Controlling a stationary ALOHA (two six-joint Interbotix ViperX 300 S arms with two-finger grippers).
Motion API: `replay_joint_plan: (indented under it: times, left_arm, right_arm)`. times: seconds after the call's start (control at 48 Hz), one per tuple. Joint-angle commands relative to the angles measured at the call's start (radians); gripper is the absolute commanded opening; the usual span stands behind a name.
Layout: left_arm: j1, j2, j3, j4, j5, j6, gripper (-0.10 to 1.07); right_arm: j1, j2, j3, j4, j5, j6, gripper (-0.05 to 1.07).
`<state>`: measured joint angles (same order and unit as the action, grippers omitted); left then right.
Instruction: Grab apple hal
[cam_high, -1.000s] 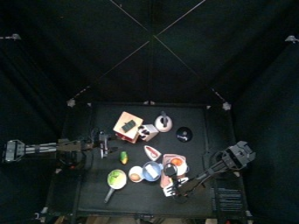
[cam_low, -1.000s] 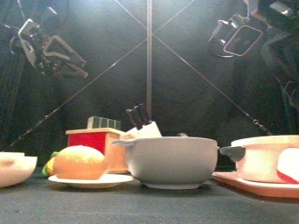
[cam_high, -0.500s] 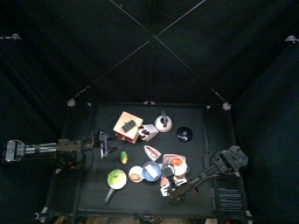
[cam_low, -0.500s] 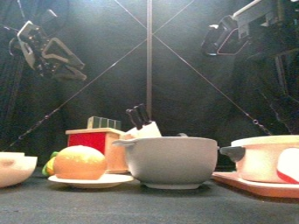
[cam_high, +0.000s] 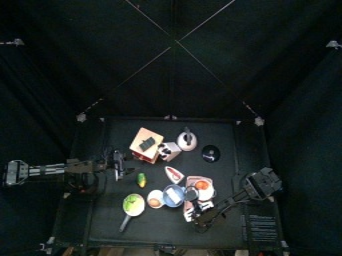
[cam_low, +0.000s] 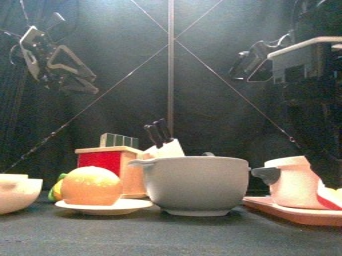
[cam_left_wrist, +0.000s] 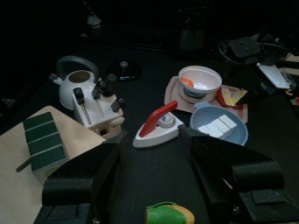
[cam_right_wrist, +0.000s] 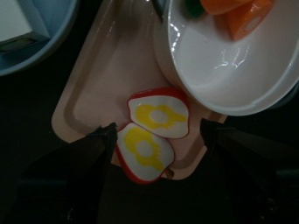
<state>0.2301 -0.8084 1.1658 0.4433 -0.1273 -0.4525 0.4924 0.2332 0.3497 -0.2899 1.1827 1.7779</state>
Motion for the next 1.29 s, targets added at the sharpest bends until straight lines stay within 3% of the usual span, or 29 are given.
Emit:
replay_joint_plan:
  times: [0.0,0.833,1.271]
  left_arm:
    - [0.003,0.003,-0.011,-0.006,-0.005,0.000,0.87]
    - [0.008,0.003,-0.005,-0.006,-0.005,0.000,0.87]
    - [0.009,0.003,-0.006,-0.006,0.009,0.000,0.87]
  right_arm:
    - [-0.008,-0.015,0.003,-0.006,-0.026,0.003,1.04]
    - [-0.031,0.011,0.052,-0.044,-0.160,-0.011,1.04]
    - [-0.031,0.015,0.058,-0.043,-0.170,-0.014,1.03]
